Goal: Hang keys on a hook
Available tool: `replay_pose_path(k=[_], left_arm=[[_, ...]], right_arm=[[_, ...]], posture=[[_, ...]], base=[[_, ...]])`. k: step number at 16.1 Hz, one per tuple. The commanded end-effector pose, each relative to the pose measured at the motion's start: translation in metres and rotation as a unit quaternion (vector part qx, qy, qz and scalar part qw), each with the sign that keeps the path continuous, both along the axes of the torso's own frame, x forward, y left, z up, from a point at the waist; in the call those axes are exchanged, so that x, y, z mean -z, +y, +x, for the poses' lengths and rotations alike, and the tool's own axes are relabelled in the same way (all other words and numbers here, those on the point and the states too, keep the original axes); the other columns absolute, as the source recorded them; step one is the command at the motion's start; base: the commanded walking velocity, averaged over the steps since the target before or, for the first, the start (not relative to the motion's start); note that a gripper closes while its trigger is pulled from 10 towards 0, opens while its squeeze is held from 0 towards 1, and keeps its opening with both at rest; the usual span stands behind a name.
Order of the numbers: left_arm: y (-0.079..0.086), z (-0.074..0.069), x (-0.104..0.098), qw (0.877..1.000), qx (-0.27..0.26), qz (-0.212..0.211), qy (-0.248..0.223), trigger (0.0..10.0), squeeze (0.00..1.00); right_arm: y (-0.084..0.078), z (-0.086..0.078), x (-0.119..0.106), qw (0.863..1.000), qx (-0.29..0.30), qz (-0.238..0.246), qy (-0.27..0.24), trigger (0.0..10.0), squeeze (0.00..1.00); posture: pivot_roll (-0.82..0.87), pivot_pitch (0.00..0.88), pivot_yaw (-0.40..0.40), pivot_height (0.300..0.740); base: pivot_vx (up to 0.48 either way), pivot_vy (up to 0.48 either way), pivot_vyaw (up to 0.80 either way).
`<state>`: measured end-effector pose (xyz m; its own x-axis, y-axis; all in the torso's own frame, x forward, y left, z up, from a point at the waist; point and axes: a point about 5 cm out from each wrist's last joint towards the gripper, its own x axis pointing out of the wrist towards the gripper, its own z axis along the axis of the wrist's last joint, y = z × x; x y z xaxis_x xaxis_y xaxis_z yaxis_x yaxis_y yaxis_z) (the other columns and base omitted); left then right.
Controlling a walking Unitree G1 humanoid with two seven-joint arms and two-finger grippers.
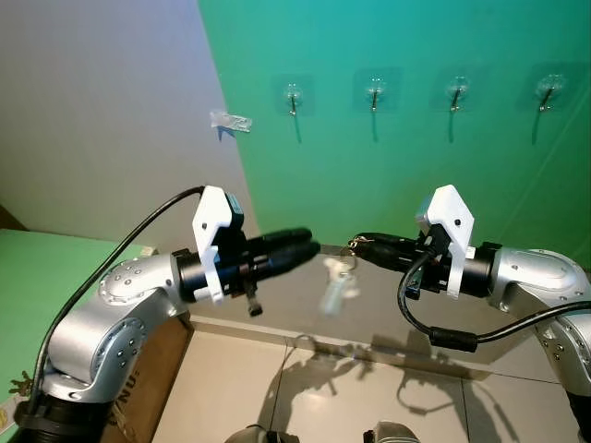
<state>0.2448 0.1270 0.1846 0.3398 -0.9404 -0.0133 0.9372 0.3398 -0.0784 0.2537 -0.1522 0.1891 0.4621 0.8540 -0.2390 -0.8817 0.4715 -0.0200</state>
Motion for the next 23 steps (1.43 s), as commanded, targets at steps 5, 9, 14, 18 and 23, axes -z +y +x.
replay_pose_path(k=[5,9,14,18,23], left_arm=[[-0.003,0.001,0.014,0.999,0.018,0.050,0.003,10.0,0.00],[0.002,0.008,0.010,0.999,0.015,0.044,-0.008,10.0,0.00],[0.005,0.012,-0.001,0.999,0.019,0.041,-0.029,10.0,0.00],[0.007,0.016,-0.004,0.998,0.020,0.038,-0.038,10.0,0.00],[0.005,0.022,-0.004,0.998,0.030,0.027,-0.038,10.0,0.00]], right_arm=[[0.009,0.012,-0.020,0.999,-0.002,0.032,-0.030,0.0,0.00],[0.011,0.009,-0.028,0.998,-0.019,0.041,-0.037,0.0,0.00],[0.012,0.005,-0.030,0.998,-0.036,0.041,-0.034,0.0,0.00],[0.015,-0.001,-0.034,0.997,-0.055,0.047,-0.031,0.0,0.00],[0.020,-0.010,-0.039,0.995,-0.082,0.059,-0.022,0.0,0.00]], posture=[[-0.23,0.053,0.118,0.720],[-0.24,0.033,0.121,0.720],[-0.25,0.033,0.122,0.720],[-0.25,0.042,0.123,0.720],[-0.26,0.048,0.123,0.720]], base=[[0.000,0.000,0.00],[0.000,0.000,0.00],[0.000,0.000,0.00],[0.000,0.000,0.00],[0.000,0.000,0.00]])
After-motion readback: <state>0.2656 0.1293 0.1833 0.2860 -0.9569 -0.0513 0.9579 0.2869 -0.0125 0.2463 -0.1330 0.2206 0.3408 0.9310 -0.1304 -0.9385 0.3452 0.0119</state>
